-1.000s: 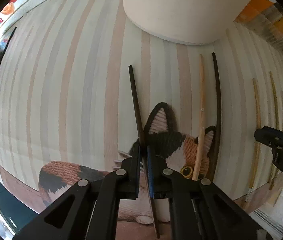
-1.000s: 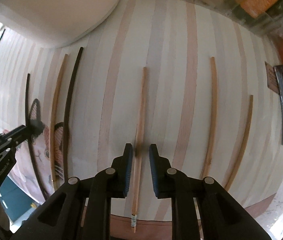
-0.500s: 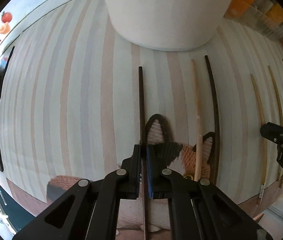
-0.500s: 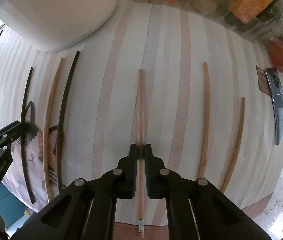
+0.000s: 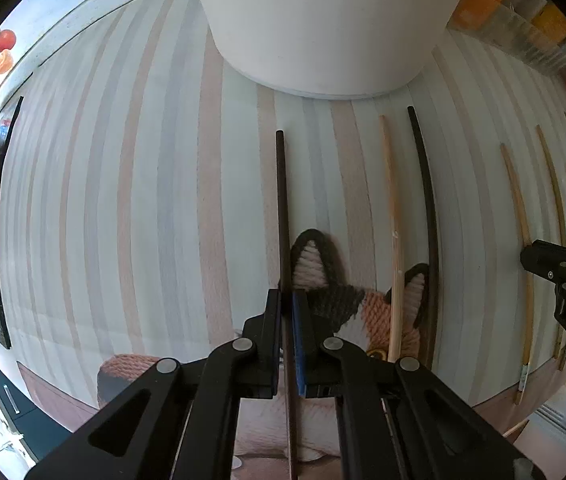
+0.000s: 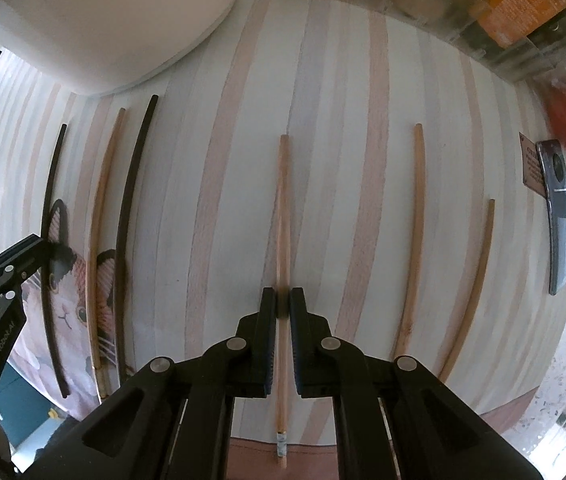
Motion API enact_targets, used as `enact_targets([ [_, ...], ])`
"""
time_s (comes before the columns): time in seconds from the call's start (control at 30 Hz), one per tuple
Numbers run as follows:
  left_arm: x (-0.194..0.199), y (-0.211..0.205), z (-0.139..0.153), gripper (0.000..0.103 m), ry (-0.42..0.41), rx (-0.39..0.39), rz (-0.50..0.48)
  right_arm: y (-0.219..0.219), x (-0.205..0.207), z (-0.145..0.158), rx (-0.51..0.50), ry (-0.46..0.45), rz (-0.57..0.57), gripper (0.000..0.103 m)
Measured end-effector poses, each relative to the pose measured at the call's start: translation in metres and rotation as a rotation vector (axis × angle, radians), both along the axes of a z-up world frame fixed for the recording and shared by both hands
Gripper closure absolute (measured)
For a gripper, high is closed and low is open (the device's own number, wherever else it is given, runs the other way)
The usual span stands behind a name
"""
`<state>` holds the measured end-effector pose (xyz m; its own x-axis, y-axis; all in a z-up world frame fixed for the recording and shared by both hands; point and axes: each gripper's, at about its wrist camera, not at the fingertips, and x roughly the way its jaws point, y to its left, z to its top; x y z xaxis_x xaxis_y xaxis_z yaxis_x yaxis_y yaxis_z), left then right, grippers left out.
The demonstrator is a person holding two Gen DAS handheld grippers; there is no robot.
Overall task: Organize utensils
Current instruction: 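Lift both held chopsticks and carry them over the cream holder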
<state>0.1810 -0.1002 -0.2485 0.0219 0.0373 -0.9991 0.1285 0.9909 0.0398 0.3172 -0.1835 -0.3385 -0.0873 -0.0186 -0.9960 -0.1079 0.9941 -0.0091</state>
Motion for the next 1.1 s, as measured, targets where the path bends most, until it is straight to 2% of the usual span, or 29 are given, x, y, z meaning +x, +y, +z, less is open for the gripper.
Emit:
enact_targets([
  [0.2,-0.002,0.005,0.002,0.100,-0.019,-0.028,0.031,0.001,-0.005,0.001,0.002,-0.032,-0.021,0.096],
  [0.3,-0.008,0.011,0.013,0.100,-0.041,-0.051,0.050,-0.009,-0.012,0.003,0.050,-0.057,-0.056,0.096],
  [0.4,-0.014,0.018,0.033,0.100,-0.078,-0.075,0.067,-0.018,-0.018,0.014,0.097,-0.091,-0.080,0.096],
  [0.67,-0.027,0.040,0.100,0.100,-0.216,-0.133,0.124,-0.027,-0.032,0.057,0.160,-0.202,-0.058,0.096],
  [0.83,-0.033,0.053,0.147,0.101,-0.324,-0.173,0.166,-0.035,-0.038,0.097,0.213,-0.297,-0.060,0.096],
  [1.03,-0.028,0.067,0.220,0.101,-0.514,-0.216,0.193,-0.035,-0.022,0.169,0.283,-0.477,-0.095,0.096],
  [1.1,-0.023,0.075,0.244,0.101,-0.574,-0.235,0.197,-0.042,-0.009,0.202,0.307,-0.548,-0.105,0.096],
])
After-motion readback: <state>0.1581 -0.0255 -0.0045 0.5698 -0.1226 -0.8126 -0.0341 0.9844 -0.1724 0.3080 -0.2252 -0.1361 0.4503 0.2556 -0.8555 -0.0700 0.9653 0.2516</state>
